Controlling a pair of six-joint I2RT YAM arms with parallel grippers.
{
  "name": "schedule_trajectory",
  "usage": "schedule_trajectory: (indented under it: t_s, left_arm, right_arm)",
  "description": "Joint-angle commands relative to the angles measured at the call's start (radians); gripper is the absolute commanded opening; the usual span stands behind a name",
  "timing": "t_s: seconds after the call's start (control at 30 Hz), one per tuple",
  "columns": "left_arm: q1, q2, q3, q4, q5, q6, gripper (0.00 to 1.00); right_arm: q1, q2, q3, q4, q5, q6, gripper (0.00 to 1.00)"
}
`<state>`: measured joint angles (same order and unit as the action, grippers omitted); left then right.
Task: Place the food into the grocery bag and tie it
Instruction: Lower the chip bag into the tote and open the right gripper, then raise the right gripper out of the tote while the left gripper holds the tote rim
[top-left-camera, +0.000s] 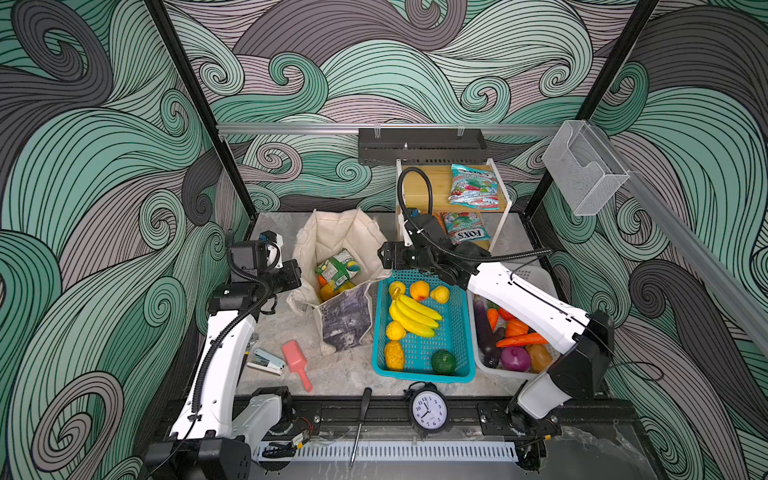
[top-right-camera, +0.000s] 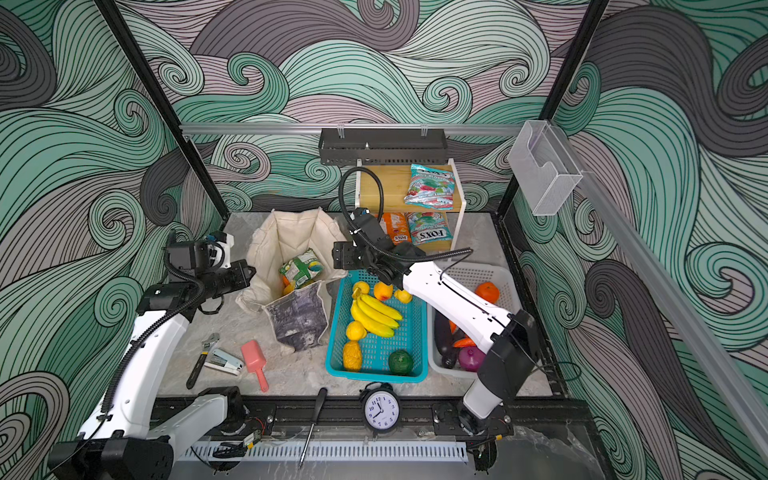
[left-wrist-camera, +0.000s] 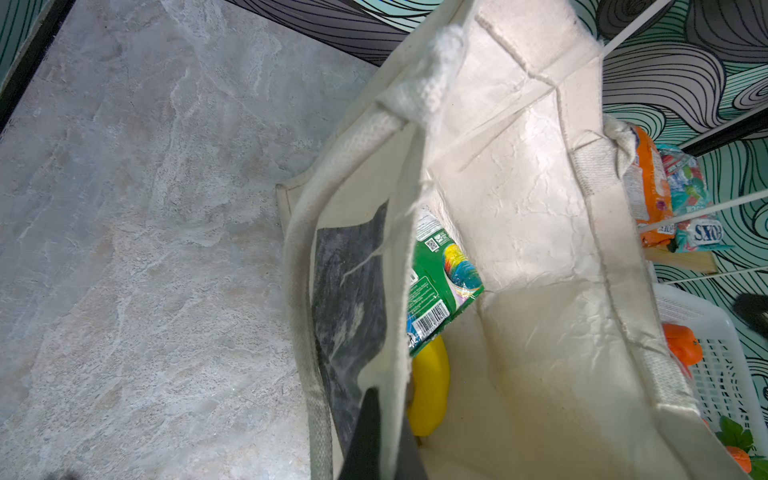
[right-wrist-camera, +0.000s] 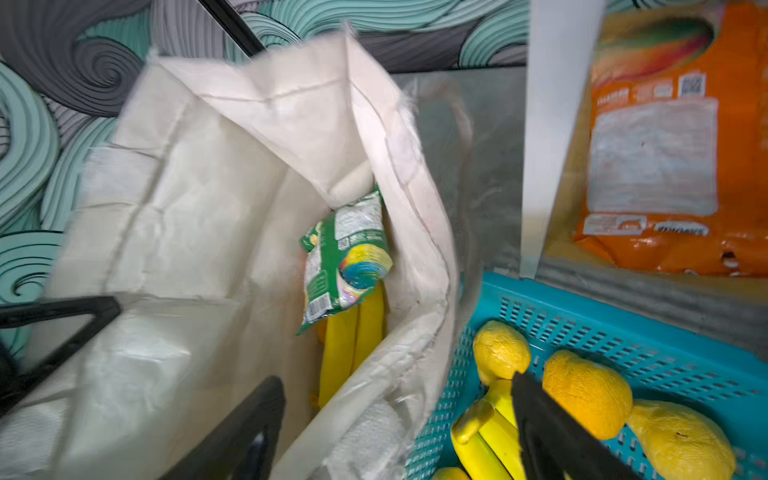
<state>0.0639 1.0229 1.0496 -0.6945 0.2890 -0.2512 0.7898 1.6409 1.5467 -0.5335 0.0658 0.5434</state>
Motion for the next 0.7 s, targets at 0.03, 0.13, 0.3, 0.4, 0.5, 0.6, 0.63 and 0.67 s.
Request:
schedule_trajectory:
  t_s: [0.03,0.13,0.3,0.4,0.5,0.6,0.63,0.67]
  left_arm:
    - [0.001,-0.014,0.0,0.013,0.003,-0.003,0.0]
    - [0.0,-0.008,-0.002,0.012,0.006,-0.003,0.0]
    - [0.0,-0.009,-0.002,0.012,0.0,-0.004,0.0]
    - [0.002,-0.026,0.003,0.018,-0.012,-0.004,0.0]
    - [0.014,-0.043,0.016,0.02,-0.098,-0.045,0.0]
    - [0.015,-0.013,0.11,-0.066,-0.159,-0.092,0.0]
    - [0.016,-0.007,0.136,-0.078,-0.182,-0.094,0.0]
    - [0.016,0.003,0.168,-0.101,-0.208,-0.093,0.0]
  right_arm:
    - [0.011,0.069,0.018,0.005,-0.07,0.042,0.74]
    - [0.012,0.089,0.014,0.028,-0.095,0.056,0.7]
    - [0.014,0.06,-0.021,0.091,-0.14,0.071,0.24]
    - [0.021,-0.015,-0.058,0.139,-0.114,0.062,0.0]
    - [0.026,-0.055,-0.017,0.097,-0.111,0.04,0.0]
    - [0.034,-0.077,0.019,0.06,-0.113,0.017,0.0]
    - [0.035,-0.081,0.03,0.042,-0.111,0.012,0.0]
    - [0.036,-0.084,0.039,0.023,-0.107,0.009,0.0]
